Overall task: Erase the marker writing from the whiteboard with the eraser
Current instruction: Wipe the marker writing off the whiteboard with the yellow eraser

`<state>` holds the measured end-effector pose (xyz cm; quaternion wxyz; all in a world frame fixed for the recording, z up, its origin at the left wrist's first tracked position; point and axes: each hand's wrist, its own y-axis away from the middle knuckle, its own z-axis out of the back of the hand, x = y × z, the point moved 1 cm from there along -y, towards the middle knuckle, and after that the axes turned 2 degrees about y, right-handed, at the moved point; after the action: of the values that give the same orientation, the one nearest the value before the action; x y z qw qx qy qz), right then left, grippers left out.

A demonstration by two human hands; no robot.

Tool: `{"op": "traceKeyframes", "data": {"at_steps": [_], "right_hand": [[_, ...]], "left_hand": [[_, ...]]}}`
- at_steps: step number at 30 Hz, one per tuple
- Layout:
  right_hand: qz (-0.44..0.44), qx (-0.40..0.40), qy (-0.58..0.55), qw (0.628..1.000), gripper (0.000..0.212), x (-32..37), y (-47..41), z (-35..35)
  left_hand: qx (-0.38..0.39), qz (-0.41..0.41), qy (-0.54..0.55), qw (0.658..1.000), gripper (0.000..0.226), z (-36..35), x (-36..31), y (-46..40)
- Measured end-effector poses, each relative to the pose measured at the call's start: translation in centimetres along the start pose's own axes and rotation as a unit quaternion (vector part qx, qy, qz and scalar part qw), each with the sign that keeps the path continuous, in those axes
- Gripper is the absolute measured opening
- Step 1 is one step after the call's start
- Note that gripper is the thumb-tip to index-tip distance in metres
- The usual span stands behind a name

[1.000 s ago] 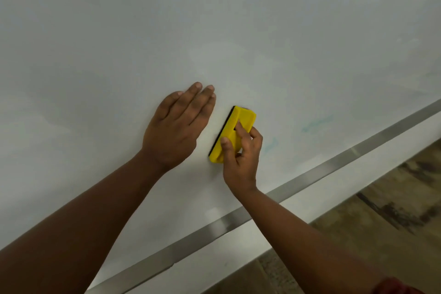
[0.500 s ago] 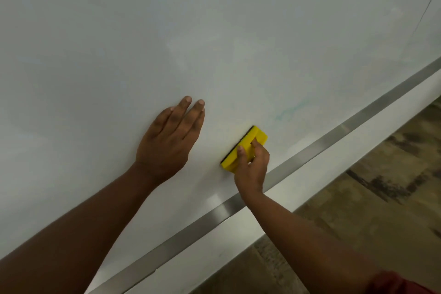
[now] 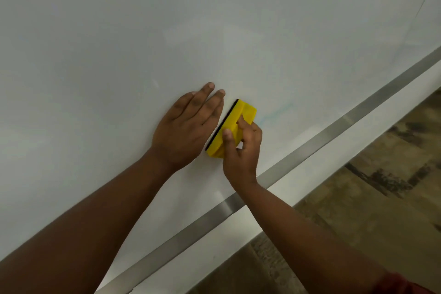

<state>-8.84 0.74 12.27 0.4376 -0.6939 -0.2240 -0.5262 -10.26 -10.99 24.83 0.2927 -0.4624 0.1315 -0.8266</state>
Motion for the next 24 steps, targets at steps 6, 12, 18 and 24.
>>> {"op": "traceKeyframes", "data": {"at_steps": [6, 12, 18, 24], "right_hand": [[-0.262, -0.088, -0.041, 0.96, 0.046, -4.5, -2.7, 4.3], [-0.067, -0.044, -0.072, 0.994, 0.051, 0.0, -6.5, 2.3], [-0.283, -0.084, -0.056, 0.954, 0.044, -6.0, -7.8, 7.2], [-0.103, -0.053, -0.069, 0.991, 0.047, -3.6, -11.7, 6.8]], "left_hand": [[0.017, 0.004, 0.015, 1.0, 0.058, -0.9, -1.5, -3.8], [0.033, -0.026, 0.024, 0.999, 0.05, -1.7, -2.8, -7.7], [0.051, -0.026, 0.044, 0.997, 0.063, -2.4, -3.7, -10.0], [0.068, -0.042, 0.055, 0.995, 0.063, -2.8, -4.3, -12.4]]}}
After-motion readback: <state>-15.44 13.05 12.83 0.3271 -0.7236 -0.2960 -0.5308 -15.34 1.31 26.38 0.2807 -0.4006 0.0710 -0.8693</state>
